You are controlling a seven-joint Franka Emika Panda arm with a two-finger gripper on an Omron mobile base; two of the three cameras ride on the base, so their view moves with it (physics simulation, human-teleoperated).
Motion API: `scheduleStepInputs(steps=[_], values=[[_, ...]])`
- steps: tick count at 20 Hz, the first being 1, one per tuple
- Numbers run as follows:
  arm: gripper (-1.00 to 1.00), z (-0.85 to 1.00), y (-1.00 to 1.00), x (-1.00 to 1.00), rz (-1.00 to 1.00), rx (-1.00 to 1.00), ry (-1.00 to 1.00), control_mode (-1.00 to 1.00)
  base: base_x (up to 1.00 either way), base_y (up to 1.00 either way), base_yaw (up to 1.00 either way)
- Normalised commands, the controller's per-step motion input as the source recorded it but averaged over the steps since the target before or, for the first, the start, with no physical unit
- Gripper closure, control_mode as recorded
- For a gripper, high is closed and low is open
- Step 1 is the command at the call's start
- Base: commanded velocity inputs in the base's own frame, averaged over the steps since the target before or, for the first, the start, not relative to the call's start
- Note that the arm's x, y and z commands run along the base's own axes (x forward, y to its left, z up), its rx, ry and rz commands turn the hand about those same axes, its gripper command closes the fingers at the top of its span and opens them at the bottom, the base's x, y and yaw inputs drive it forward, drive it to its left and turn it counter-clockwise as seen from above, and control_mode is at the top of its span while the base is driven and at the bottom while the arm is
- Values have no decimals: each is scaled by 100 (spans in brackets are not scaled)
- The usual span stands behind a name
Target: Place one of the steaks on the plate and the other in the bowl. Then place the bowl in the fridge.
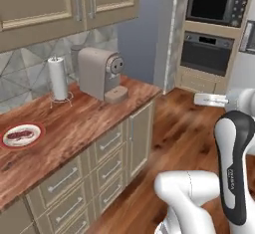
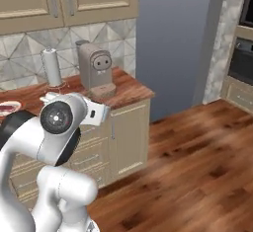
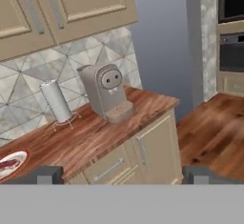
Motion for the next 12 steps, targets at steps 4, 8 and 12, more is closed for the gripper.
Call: scheduleStepInputs(steps=[4,8,12], values=[[-100,0,0,0,0,0,0,100,-13,21,98],[-100,0,0,0,0,0,0,100,-58,67,76],[-100,0,0,0,0,0,0,100,-35,100,25]])
